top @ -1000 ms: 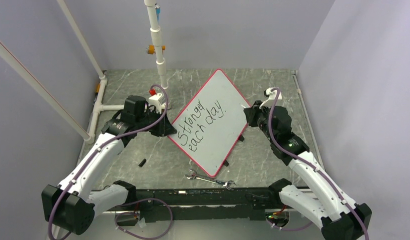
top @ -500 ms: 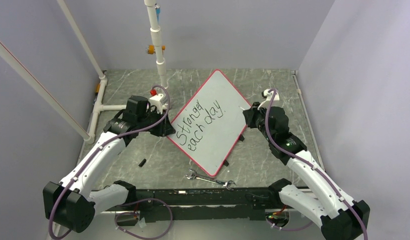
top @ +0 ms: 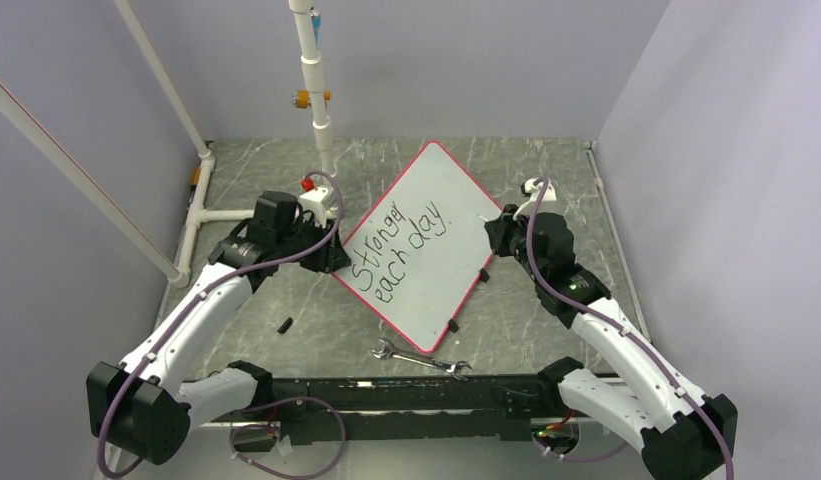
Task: Write a sentence on the whiteboard
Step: Put down the whiteboard on the whiteboard stand.
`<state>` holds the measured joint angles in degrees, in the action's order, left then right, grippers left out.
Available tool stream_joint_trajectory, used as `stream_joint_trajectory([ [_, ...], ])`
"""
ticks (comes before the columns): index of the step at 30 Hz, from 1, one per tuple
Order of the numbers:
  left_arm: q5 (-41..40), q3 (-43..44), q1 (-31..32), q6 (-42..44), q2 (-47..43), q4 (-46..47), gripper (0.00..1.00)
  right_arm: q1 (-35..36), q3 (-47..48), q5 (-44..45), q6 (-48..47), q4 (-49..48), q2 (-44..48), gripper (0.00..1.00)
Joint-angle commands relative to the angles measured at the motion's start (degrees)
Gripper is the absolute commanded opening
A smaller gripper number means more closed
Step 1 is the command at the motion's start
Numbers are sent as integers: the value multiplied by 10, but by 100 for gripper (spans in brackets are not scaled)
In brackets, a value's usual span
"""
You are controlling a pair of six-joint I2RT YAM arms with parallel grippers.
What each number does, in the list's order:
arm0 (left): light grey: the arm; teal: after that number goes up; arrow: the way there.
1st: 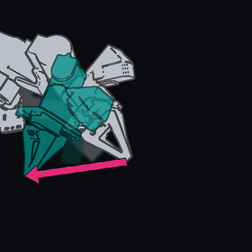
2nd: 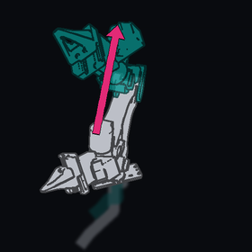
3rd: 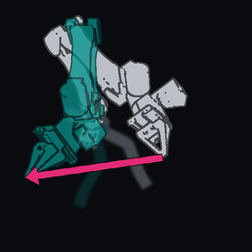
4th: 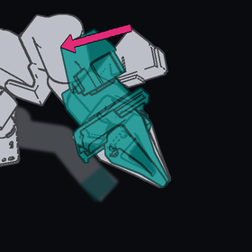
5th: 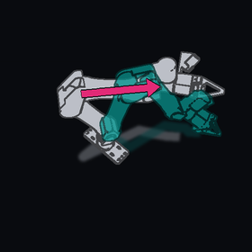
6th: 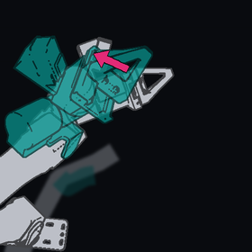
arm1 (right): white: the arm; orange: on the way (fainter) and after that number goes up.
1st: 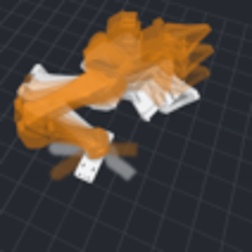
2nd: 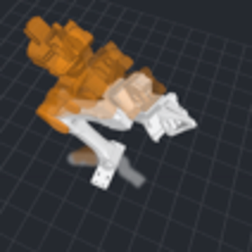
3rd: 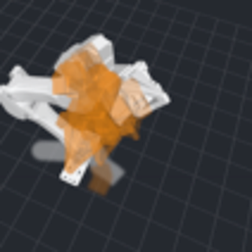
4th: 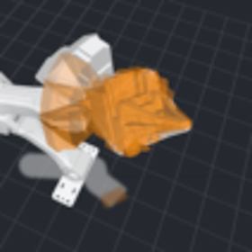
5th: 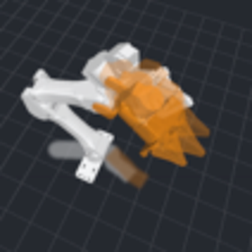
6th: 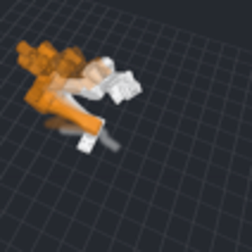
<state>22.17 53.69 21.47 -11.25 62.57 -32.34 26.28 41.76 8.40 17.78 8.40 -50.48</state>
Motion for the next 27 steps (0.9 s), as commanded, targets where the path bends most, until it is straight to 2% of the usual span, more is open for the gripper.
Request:
stream_joint_trajectory([
  [1, -5, 26, 3, 9, 5, 21, 41, -2, -1, -1, 5, -36, -1, 0],
  [10, -20, 50, 5, 14, 8, 17, 53, -2, -3, -3, 5, -38, -3, 0],
  [17, -75, 86, 5, 37, -14, -20, 71, -2, 2, 3, -2, -31, 4, 0],
  [20, -105, 99, 5, 45, -40, -47, 80, -2, 7, 2, -5, -25, 7, 0],
  [22, -132, 103, 5, 46, -70, -70, 95, -2, 11, -4, -4, -23, 9, 0],
  [23, -146, 100, 5, 44, -86, -78, 99, -2, 12, -7, -3, -23, 11, 0],
  [27, -206, 67, 5, 12, -153, -105, 100, -2, 19, -11, 0, -16, 16, 0],
])
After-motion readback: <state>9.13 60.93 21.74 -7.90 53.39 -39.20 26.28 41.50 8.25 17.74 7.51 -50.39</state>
